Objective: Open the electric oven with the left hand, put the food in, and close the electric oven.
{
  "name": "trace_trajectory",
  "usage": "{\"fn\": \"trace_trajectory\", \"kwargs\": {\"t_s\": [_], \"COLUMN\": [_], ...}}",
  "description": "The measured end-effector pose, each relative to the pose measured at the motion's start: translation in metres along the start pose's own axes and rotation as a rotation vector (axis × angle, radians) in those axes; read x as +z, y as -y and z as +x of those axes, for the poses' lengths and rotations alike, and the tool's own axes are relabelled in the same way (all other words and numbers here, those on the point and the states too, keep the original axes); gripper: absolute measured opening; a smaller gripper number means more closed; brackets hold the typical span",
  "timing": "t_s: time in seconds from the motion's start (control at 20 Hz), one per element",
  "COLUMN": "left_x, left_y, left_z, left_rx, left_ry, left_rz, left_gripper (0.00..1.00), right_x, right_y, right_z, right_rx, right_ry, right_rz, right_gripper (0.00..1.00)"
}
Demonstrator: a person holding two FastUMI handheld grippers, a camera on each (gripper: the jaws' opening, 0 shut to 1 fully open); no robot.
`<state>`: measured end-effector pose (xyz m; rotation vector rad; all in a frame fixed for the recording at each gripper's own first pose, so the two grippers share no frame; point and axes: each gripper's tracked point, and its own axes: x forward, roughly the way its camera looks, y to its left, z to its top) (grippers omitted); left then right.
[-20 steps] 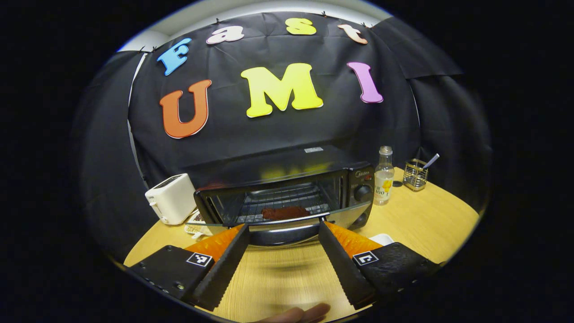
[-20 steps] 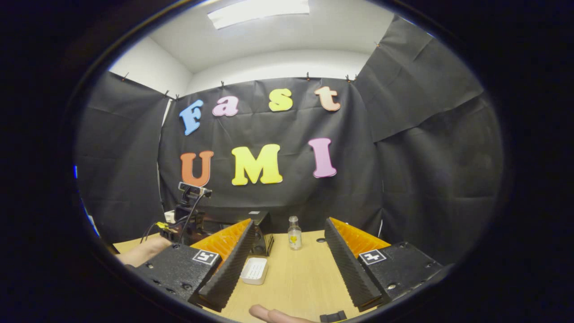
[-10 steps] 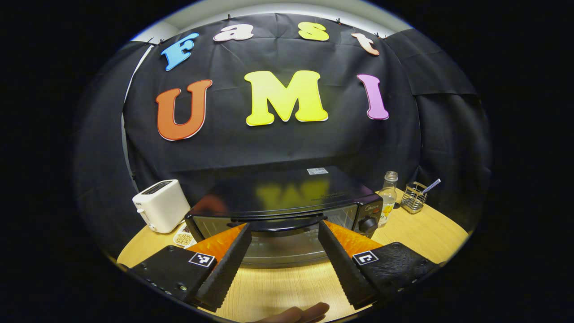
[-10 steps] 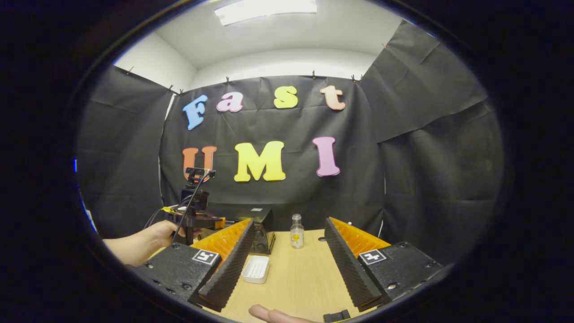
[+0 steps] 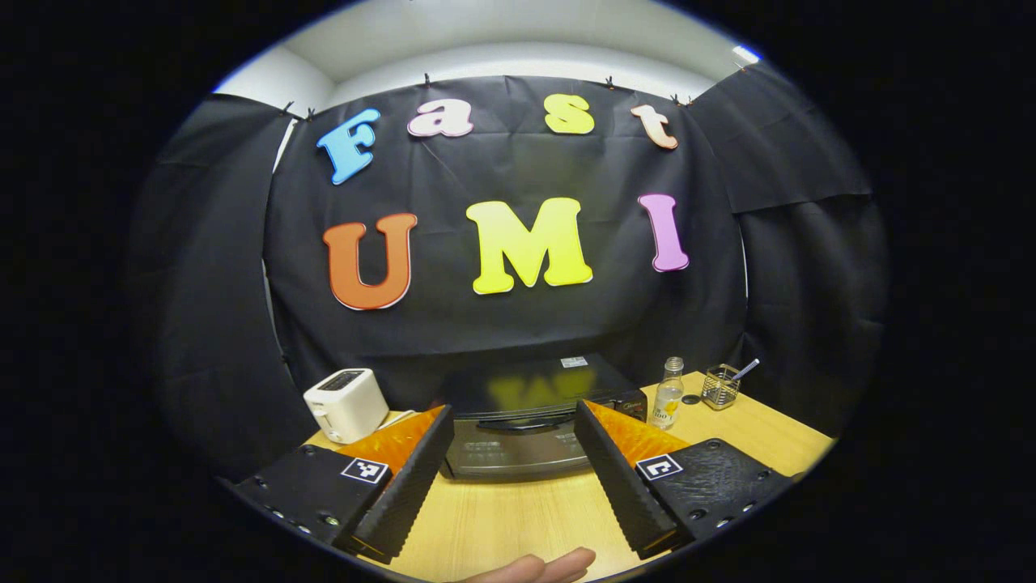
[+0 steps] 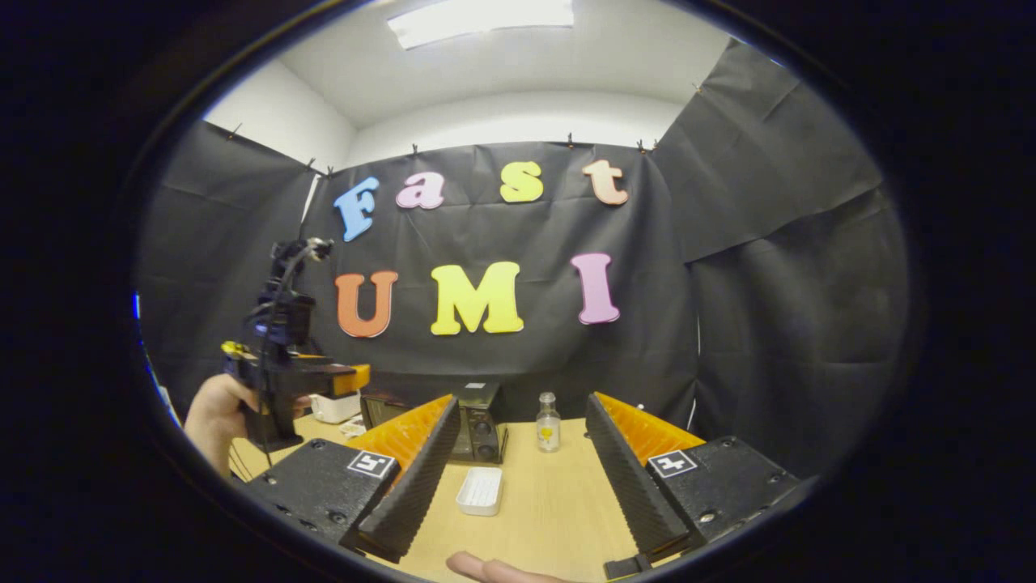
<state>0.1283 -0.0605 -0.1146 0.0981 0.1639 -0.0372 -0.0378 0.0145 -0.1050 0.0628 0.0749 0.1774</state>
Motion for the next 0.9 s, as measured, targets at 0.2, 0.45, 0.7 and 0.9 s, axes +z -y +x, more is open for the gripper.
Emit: {"fn": "trace_trajectory", "kwargs": {"t_s": [0.2,0.45,0.7,0.9], "left_x": [0.007,0.010,-0.007,-0.002], "left_y": [-0.009,0.004,0.010,0.006], "left_z": [-0.078,-0.160,-0.204,-0.211], "left_rx": [0.039,0.003,-0.004,0.024], "left_ry": [0.000,0.076,0.075,0.115], "left_rz": [-0.024,-0.129,-0.123,-0.090], "left_gripper": [0.95,0.96,0.95,0.95], "right_x": [0.010,0.017,0.017,0.019], "right_y": [-0.019,-0.021,-0.038,-0.043], "right_z": [-0.010,-0.018,-0.027,-0.030], "right_rx": [0.008,-0.015,0.031,0.039], "right_ry": [0.006,0.021,0.005,0.012], "right_rz": [0.015,0.013,0.027,0.010], "right_gripper": [0.96,0.96,0.98,0.98]}}
